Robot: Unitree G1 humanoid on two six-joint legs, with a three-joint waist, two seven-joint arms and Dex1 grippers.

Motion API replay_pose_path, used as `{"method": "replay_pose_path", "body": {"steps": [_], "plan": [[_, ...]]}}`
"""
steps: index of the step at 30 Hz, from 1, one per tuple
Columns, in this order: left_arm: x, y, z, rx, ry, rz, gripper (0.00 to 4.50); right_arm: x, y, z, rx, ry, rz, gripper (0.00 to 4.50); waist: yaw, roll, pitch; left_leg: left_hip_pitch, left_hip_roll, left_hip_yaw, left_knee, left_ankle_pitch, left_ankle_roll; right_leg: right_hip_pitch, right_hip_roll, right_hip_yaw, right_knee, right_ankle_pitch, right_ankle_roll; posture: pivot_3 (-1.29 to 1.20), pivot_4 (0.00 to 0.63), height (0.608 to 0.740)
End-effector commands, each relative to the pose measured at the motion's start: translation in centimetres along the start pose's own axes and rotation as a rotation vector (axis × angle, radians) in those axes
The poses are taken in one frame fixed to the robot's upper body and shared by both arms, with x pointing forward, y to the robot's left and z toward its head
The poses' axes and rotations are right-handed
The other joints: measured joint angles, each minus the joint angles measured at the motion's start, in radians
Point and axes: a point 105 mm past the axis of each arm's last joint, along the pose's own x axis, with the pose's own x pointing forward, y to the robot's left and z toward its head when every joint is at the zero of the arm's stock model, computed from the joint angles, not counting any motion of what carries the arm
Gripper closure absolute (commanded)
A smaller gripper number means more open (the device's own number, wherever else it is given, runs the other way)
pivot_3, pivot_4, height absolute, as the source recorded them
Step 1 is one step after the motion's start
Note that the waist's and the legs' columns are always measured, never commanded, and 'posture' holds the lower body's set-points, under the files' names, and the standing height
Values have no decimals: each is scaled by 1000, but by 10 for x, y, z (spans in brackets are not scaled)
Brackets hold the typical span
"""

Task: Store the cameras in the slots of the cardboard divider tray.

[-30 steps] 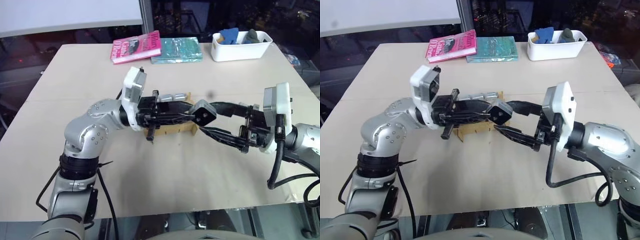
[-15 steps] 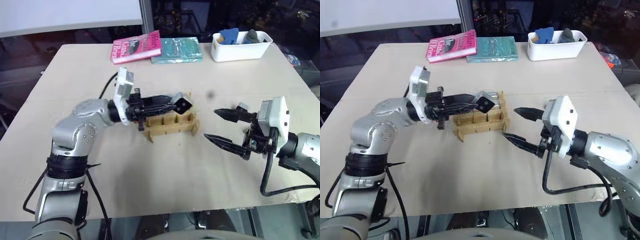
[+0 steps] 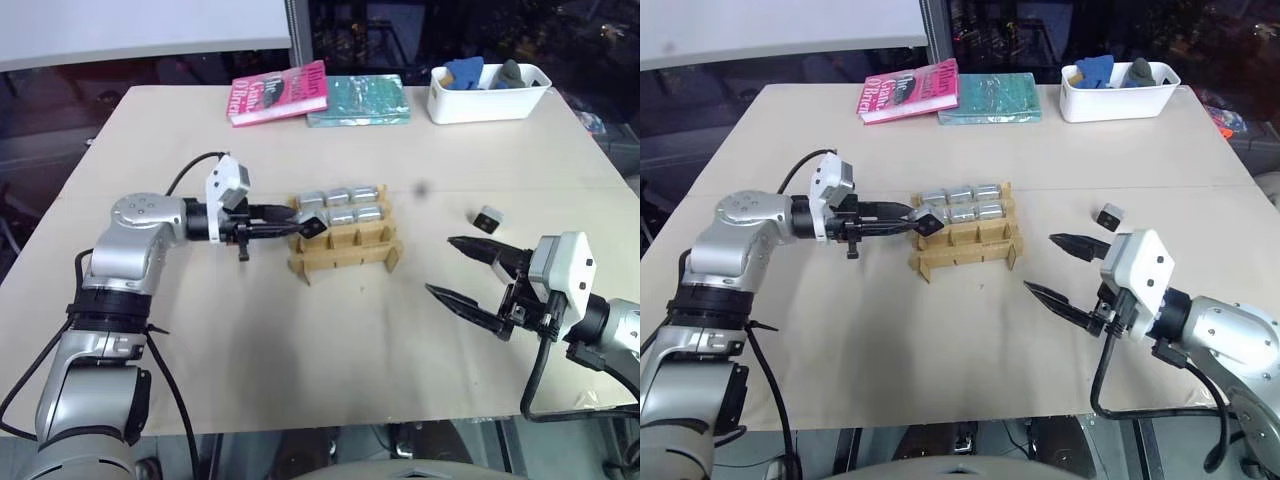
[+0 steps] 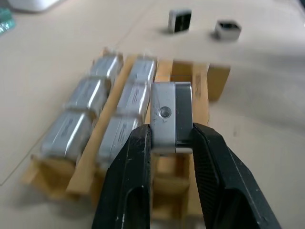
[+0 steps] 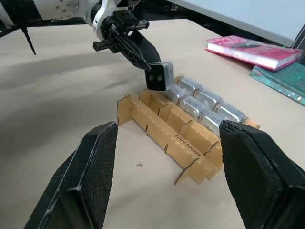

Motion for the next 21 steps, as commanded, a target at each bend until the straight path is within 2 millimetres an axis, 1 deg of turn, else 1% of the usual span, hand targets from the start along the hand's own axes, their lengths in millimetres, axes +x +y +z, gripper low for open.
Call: {"method": "replay_pose_path", "body": {"steps": [1, 4, 11, 15, 17, 18, 19, 20, 21], "plan": [[-2, 1, 5, 71, 31, -33, 3638, -3, 4, 11, -62, -35, 0, 1130, 0, 0, 0, 0, 0, 0, 0, 0, 0, 0, 0, 0, 0, 0, 0, 0, 150, 740], [3, -1, 1, 109, 62, -61, 3638, -4, 4, 10, -64, -33, -10, 1130, 0, -1, 0, 0, 0, 0, 0, 0, 0, 0, 0, 0, 0, 0, 0, 0, 150, 740], [14, 0, 3, 148, 92, -76, 3638, -6, 5, 8, -61, -30, -15, 1130, 0, -1, 0, 0, 0, 0, 0, 0, 0, 0, 0, 0, 0, 0, 0, 0, 150, 740], [17, 3, 2, 135, 129, -70, 3638, -8, 4, 7, -60, -23, -25, 1130, 0, -1, 0, 0, 0, 0, 1, 0, 0, 0, 0, 0, 0, 0, 0, 0, 150, 740], [17, 4, 2, 154, 147, -63, 2765, -9, 4, 6, -61, -22, -29, 1082, 0, -1, 0, 0, 0, 0, 1, 0, 0, 0, 0, 0, 0, 0, 0, 0, 150, 740], [17, 5, 4, 158, 141, -58, 2435, -9, 4, 6, -60, -22, -32, 1082, 0, -1, 0, 0, 0, 0, 1, 0, 0, 0, 0, 0, 1, 0, 0, 0, 150, 740], [18, 6, 7, 168, 124, -44, 1970, -10, 3, 6, -58, -20, -37, 1082, 0, -1, 0, 0, 0, 0, 1, 0, 0, 0, 0, 0, 1, 0, 0, 0, 150, 740], [18, 6, 11, 179, 106, -34, 1348, -10, 3, 5, -54, -15, -45, 1082, 0, -1, 0, 0, 0, 0, 1, 0, 0, 0, 0, 0, 1, 0, 0, 0, 150, 740], [18, 5, 14, 185, 90, -31, 1099, -11, 2, 3, -50, -9, -55, 1082, 0, -1, 0, 0, 0, 0, 1, 0, 0, 0, 0, 0, 1, 0, 0, 0, 150, 740]]}}
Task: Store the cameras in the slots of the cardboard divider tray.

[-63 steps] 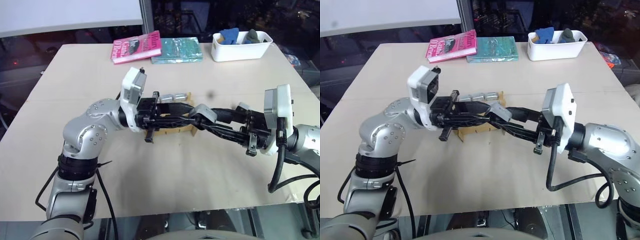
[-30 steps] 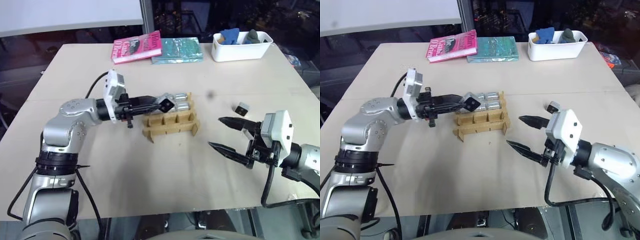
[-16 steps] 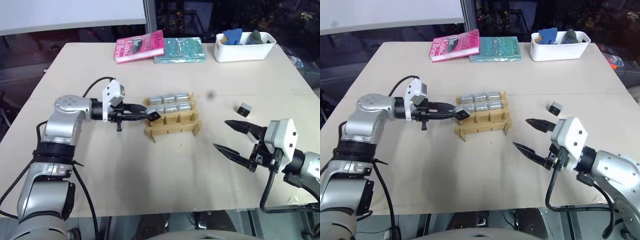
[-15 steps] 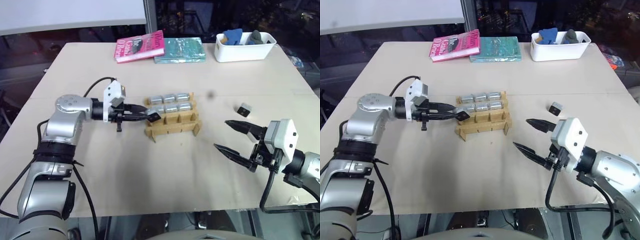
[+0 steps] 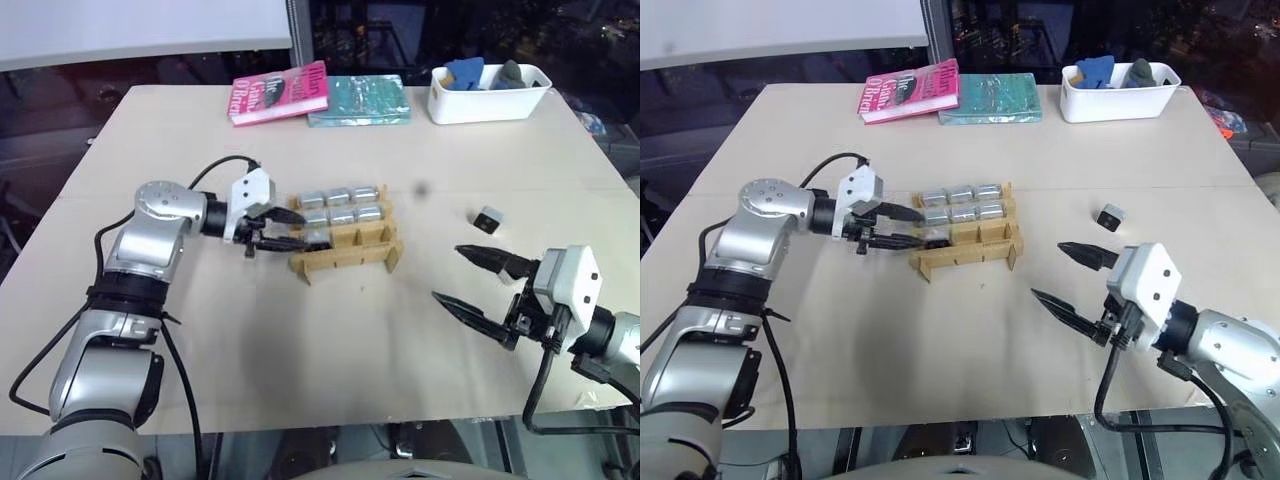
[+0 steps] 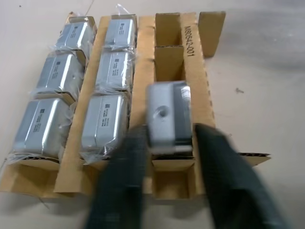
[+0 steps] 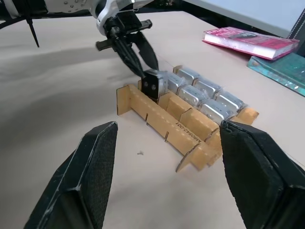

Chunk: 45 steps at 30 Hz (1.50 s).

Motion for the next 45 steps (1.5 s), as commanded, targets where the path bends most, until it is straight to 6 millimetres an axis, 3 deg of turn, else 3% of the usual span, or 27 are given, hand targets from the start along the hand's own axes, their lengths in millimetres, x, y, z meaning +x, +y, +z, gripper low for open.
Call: {"method": "replay_pose_path", "body": {"steps": [1, 2, 3, 7, 13, 18, 27, 29, 32, 34, 37, 41, 45], "plan": [[-7, 4, 24, 71, -76, 45, 867, -5, -2, 7, -41, -13, -34, 1082, 0, 0, 0, 0, 0, 0, 0, 0, 0, 0, 0, 0, 0, 0, 0, 0, 150, 740], [-9, 2, 29, 69, -102, 41, 215, -6, -4, 4, -35, 2, -57, 1082, 0, 0, 0, 0, 0, 0, 0, 0, 0, 0, 0, 0, 0, 0, 0, 0, 150, 740], [-12, -2, 34, 57, -134, 35, 89, -8, -10, -1, -37, 29, -104, 1082, 0, 0, 0, 0, 0, 0, 0, 0, 0, 0, 0, 0, 0, 0, 0, 0, 150, 740], [-21, -18, 59, 5, -299, 23, 89, -23, -46, -47, 10, 260, -372, 1082, -3, -1, 0, 0, 1, 0, 0, 0, 0, 0, -1, 1, 1, 0, 0, 0, 150, 740], [-6, -67, 82, -74, -454, -81, 89, -48, -90, -96, 142, 438, -640, 1082, -2, -1, 0, 2, 0, 1, 2, 0, 0, 0, -2, 2, 4, 0, 0, 0, 150, 740], [0, -90, 81, -125, -481, -87, 89, -50, -100, -111, 179, 485, -635, 1082, -1, 0, -1, 2, 1, 0, 2, 0, -1, 0, 0, 2, 5, 0, 0, 0, 150, 740], [-3, -95, 80, -145, -484, -55, 89, -46, -110, -139, 226, 542, -605, 1082, -1, 0, -1, 2, 0, 1, 1, 0, -1, 0, 0, 3, 4, 0, 0, 0, 150, 740], [-4, -96, 80, -147, -482, -51, 89, -47, -112, -140, 228, 545, -608, 1082, 0, 0, -1, 2, 0, 1, 1, 0, -1, 0, 0, 3, 4, 0, 0, 0, 150, 740], [-5, -95, 79, -166, -487, -41, 0, -48, -113, -137, 223, 539, -604, 1809, -1, 0, -1, 2, 0, 1, 1, 0, -1, 0, 0, 3, 4, 0, 0, 0, 150, 740], [-3, -91, 80, -207, -502, -9, 0, -44, -109, -125, 117, 512, -554, 2416, -1, 0, -1, 2, 0, 1, 1, 0, -1, 0, 0, 3, 4, 0, 0, 0, 150, 740], [3, -85, 85, -282, -520, 32, 0, -26, -95, -95, -73, 411, -428, 2416, 0, 0, -1, 2, 0, 0, 1, 0, -1, 0, -1, 2, 4, 0, 0, 0, 150, 740], [16, -82, 98, -499, -487, -55, 0, 20, -54, -45, -332, 217, -194, 2416, -7, -1, 0, 2, 1, 0, 1, 1, -1, 0, -1, 2, 5, 0, 0, 0, 150, 740], [26, -80, 105, -598, -468, -115, 0, 43, -36, -25, -388, 120, -127, 2416, -7, -1, 0, 3, 1, -1, 2, 1, -2, 0, 0, 2, 5, 0, 0, 0, 150, 740]]}}
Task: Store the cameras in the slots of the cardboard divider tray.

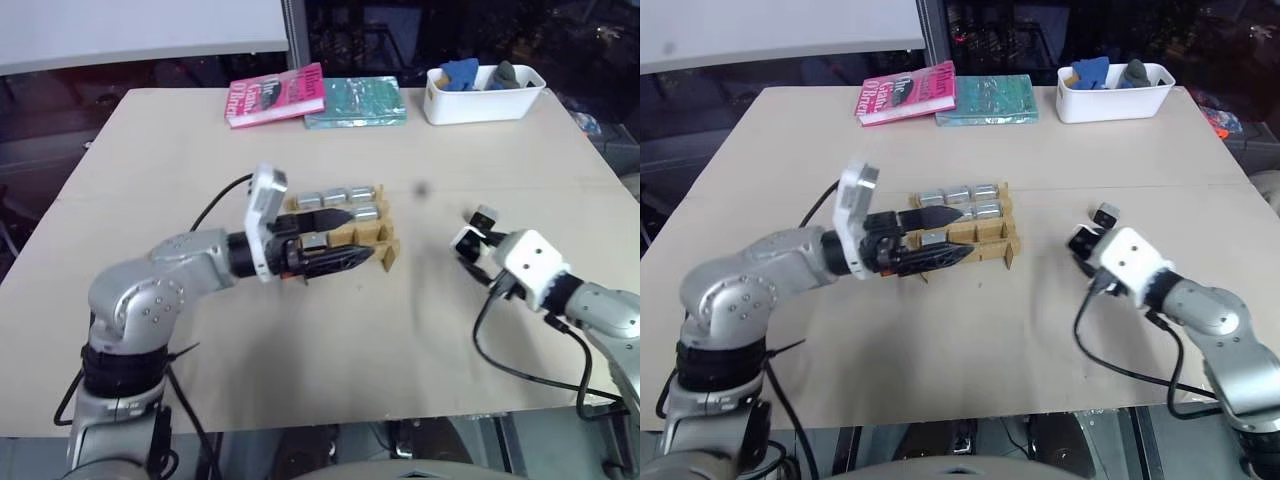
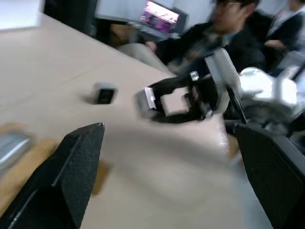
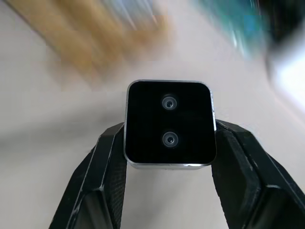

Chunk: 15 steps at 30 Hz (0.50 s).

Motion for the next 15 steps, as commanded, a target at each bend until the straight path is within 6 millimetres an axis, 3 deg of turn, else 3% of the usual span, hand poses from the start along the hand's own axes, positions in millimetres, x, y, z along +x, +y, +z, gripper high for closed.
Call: {"method": "replay_pose_path", "body": {"steps": [1, 5, 14, 15], "plan": [[9, -1, -2, -91, 33, -13, 0, 10, 10, 30, -75, -107, 31, 2416, 1, 0, 0, 0, 0, 0, 0, 0, 0, 0, 0, 0, 0, 0, 0, 0, 150, 740], [22, -1, -2, -159, 47, -30, 0, 22, 18, 56, -106, -198, 58, 2416, 6, 0, 0, -1, -1, 0, 1, 0, 0, 0, -1, -1, -1, 0, 0, 0, 150, 740], [28, 4, -3, -223, 47, -5, 0, 23, 19, 74, -122, -247, 50, 2416, 7, 0, 0, -1, -1, -1, 1, 0, 0, 0, -1, -2, 0, 0, 0, 0, 150, 740], [28, 5, -2, -229, 40, -2, 517, 23, 19, 75, -124, -250, 49, 2522, 7, 0, 0, -1, -1, -1, 1, 0, 0, 0, -1, -2, 0, 0, 0, 0, 150, 740]]}}
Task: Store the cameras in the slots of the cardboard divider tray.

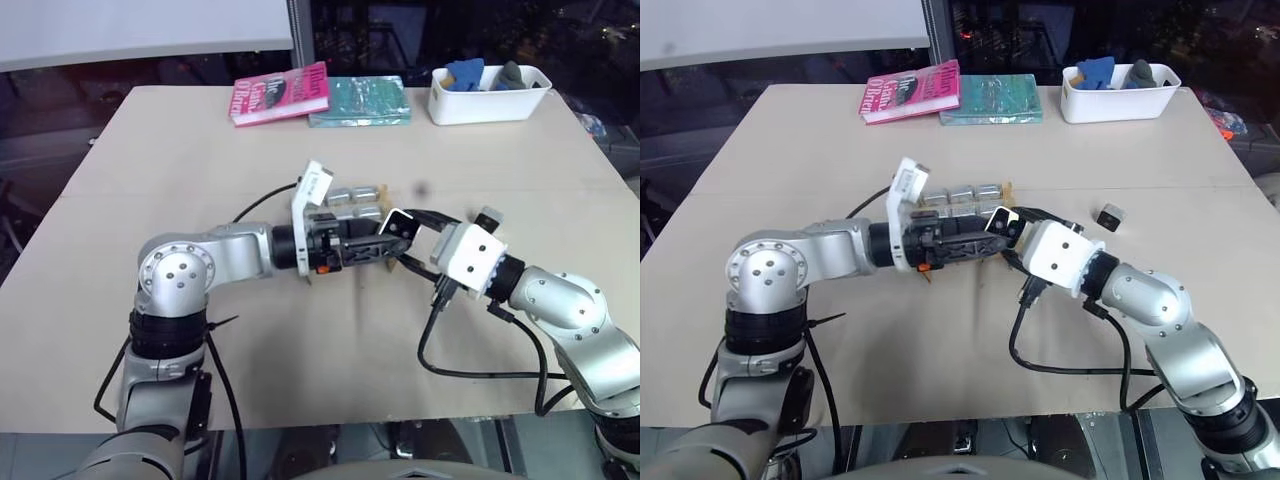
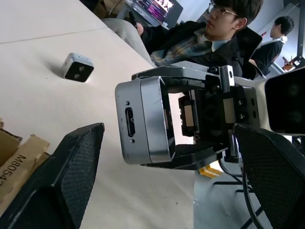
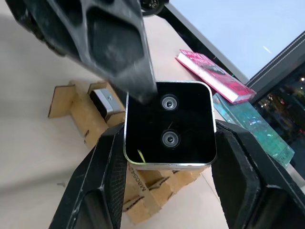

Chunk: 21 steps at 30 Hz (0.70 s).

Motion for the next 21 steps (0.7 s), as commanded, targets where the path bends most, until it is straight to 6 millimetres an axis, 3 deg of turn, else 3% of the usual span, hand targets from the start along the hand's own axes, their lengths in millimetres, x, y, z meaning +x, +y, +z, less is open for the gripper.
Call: {"method": "replay_pose_path", "body": {"steps": [1, 7, 8, 9, 11, 13, 17, 21], "plan": [[1, -5, 11, 3, -34, -25, 845, -1, -1, 19, -50, -59, -11, 2522, 0, 0, 0, 0, 0, 0, 0, 0, 0, 0, 0, 0, 0, 0, 0, 0, 150, 740], [2, -6, 16, -6, -51, -34, 3756, -2, 3, 20, -25, -61, 15, 2522, -1, 0, 0, 0, 0, 0, 0, 0, 0, 0, 0, 0, 0, 0, 0, 0, 150, 740], [1, -7, 17, -8, -54, -37, 3743, -3, 4, 20, -8, -62, 25, 2522, -1, 0, 0, 0, 0, 0, 0, 0, 0, 0, 0, 0, 0, 0, 0, 0, 150, 740], [1, -7, 18, -11, -59, -41, 3741, -3, 4, 20, 3, -66, 31, 1722, -1, 0, 0, 0, 0, 0, 0, 0, 0, 0, 0, 0, 0, 0, 0, 0, 150, 740], [-1, -8, 21, 0, -70, -44, 3741, -4, 2, 21, 16, -70, 27, 1182, -1, 0, 0, 0, 0, 0, 0, 0, 0, 0, 0, 0, 0, 0, 0, 0, 150, 740], [-4, -6, 23, 23, -81, -28, 3741, -5, 2, 19, 19, -58, 24, 223, -1, 0, 0, 0, 0, 0, 0, 0, 0, 0, 0, 0, 0, 0, 0, 0, 150, 740], [-15, 9, 32, 164, -104, 73, 3741, -18, -2, 9, 99, -4, -24, 100, 1, 0, 0, 0, 0, 0, 0, 0, 0, 0, 0, 0, 0, 0, 0, 0, 150, 740], [-31, 29, 33, 322, -4, 106, 3741, -50, -7, 5, 295, -13, -64, 100, 1, 0, 0, 0, -1, 0, -1, 0, 0, 0, 1, -1, -1, 0, 0, 0, 150, 740]]}}
